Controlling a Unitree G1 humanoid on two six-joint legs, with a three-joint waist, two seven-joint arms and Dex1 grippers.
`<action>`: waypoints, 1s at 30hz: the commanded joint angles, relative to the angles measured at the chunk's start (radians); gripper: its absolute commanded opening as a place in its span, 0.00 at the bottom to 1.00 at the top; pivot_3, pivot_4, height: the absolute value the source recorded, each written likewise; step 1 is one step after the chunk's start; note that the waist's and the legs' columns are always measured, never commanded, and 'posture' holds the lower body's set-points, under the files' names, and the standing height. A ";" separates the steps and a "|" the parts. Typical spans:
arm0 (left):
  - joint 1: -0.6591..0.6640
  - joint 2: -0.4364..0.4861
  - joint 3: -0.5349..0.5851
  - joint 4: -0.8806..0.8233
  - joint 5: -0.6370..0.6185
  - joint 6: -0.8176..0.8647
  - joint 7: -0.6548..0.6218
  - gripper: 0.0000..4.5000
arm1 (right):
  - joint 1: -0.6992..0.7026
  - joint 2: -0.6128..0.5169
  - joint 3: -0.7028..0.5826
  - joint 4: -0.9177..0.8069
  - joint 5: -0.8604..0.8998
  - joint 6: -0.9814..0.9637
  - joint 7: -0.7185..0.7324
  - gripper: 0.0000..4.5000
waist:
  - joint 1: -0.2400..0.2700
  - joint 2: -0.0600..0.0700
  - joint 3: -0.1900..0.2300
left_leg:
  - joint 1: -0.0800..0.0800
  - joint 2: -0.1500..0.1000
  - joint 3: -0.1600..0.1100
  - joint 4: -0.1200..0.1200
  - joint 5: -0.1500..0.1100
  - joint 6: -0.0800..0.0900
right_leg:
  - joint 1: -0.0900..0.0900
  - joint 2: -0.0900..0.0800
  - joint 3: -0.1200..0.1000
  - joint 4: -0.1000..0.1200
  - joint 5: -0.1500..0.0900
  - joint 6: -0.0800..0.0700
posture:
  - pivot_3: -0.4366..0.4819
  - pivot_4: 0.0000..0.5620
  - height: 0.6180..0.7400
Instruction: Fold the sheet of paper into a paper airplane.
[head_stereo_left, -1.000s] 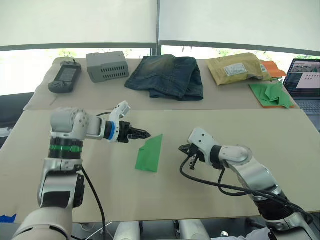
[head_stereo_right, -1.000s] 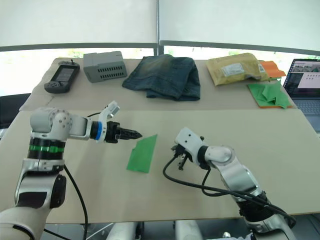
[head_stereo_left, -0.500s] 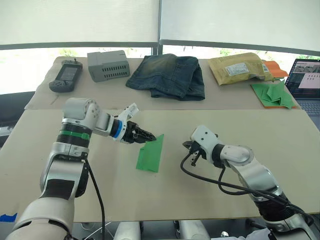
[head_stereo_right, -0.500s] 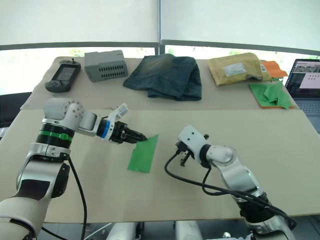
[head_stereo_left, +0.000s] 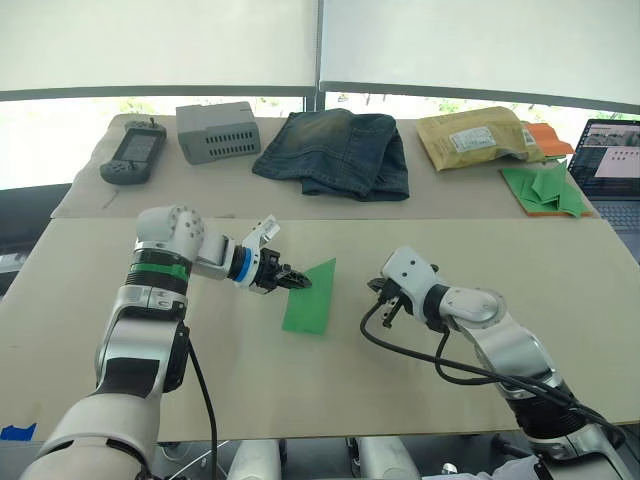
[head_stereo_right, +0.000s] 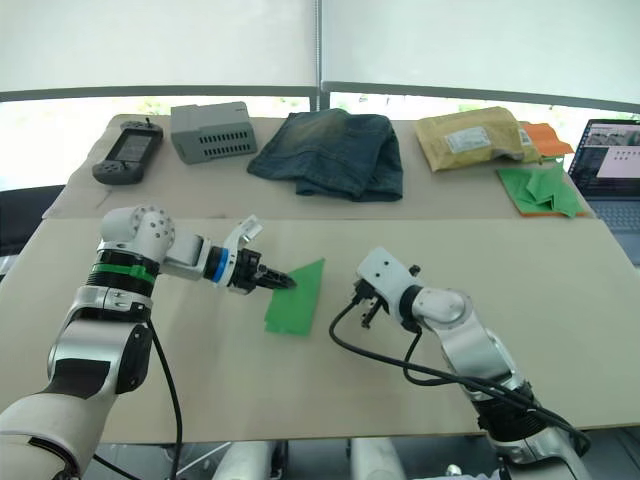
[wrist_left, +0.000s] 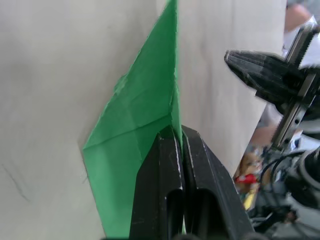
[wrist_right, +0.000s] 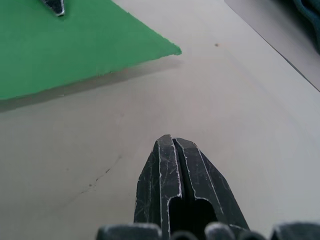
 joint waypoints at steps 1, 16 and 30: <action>-0.007 -0.034 0.177 0.049 -0.139 0.002 0.209 0.01 | -0.028 -0.003 -0.018 -0.011 -0.010 -0.029 -0.007 0.00 | 0.000 0.000 0.000 | 0.000 0.000 0.000 0.000 0.000 0.000 | 0.000 0.000 0.000 0.000 0.001 -0.001 | 0.48 0.27 0.91; 0.281 -0.644 0.855 -0.591 -0.692 -0.063 1.550 0.01 | -0.089 0.027 -0.011 0.062 -0.016 -0.070 -0.007 0.00 | 0.025 -0.001 0.000 | 0.000 -0.009 -0.007 0.000 0.002 -0.004 | 0.000 -0.012 0.001 -0.001 0.010 0.001 | 0.48 0.27 0.91; 0.475 -0.092 0.330 -0.522 -1.229 -0.203 1.407 0.87 | -0.090 0.061 -0.064 0.017 0.063 0.007 0.015 0.00 | 0.021 0.000 0.000 | 0.002 -0.015 -0.007 -0.001 0.006 -0.007 | 0.004 -0.011 -0.001 -0.001 0.010 0.001 | 0.48 0.27 0.91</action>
